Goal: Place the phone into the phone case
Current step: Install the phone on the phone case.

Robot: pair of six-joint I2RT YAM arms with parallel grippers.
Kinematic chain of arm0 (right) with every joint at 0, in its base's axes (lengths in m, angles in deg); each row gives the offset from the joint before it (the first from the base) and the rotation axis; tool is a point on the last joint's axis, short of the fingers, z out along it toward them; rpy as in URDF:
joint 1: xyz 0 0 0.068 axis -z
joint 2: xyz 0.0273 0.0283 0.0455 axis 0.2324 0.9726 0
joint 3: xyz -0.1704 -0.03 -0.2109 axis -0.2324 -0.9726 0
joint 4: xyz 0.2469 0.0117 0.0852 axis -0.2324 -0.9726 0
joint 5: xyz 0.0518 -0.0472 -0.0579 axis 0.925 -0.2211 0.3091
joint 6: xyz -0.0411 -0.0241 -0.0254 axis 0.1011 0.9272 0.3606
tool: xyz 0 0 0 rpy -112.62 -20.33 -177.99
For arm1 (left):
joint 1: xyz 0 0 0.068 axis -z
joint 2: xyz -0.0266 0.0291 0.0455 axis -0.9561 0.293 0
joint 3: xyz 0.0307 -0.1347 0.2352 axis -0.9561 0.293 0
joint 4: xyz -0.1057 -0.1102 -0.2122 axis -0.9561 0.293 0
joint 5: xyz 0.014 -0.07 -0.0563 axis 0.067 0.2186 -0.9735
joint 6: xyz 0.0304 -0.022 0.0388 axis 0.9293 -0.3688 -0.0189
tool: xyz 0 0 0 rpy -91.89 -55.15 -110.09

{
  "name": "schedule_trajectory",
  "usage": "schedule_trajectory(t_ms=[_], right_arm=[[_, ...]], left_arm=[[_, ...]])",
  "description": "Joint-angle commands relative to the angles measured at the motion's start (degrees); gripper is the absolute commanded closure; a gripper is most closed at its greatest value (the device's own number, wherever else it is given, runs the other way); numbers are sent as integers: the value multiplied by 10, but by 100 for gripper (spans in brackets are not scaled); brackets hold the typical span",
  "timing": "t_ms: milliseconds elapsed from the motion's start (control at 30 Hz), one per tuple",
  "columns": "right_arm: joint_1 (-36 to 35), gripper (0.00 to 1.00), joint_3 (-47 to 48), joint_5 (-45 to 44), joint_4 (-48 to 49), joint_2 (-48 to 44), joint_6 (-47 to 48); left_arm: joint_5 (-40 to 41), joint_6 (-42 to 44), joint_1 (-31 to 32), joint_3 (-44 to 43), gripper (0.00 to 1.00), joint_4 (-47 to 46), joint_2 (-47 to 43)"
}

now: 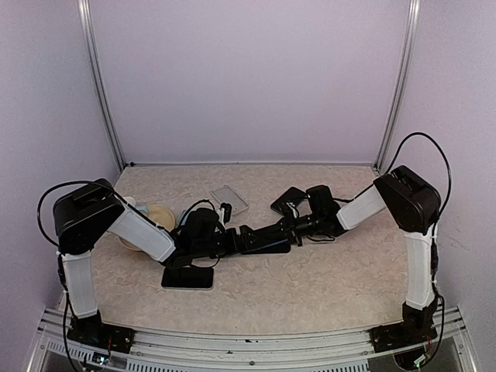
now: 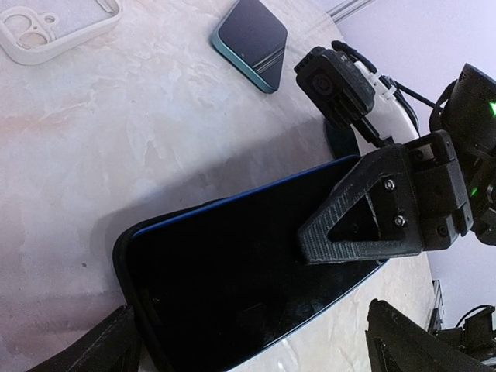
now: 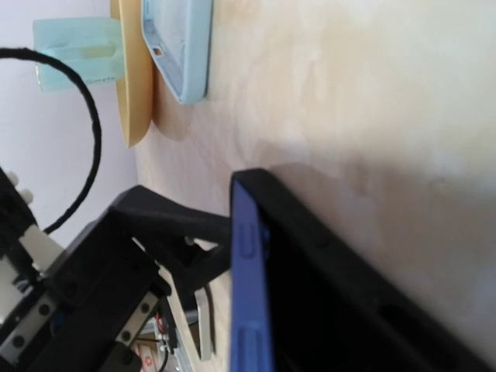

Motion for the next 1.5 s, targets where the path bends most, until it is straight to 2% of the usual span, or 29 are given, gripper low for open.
schedule_trajectory(t_ms=[0,400,900,1300,1467], right_arm=[[-43,100,-21,-13,15,24,-12],[-35,100,-24,-2,43,-22,-6],[-33,100,-29,25,61,-59,9],[-26,100,-43,41,113,-61,-16],[-26,100,-43,40,117,-63,-16]], left_arm=[[-38,-3,-6,11,1,-29,-18],[-4,19,-29,27,1,13,-79],[-11,11,-42,42,1,10,-67],[-44,-10,-42,46,1,-16,-50],[-50,-18,-42,38,1,1,-41]])
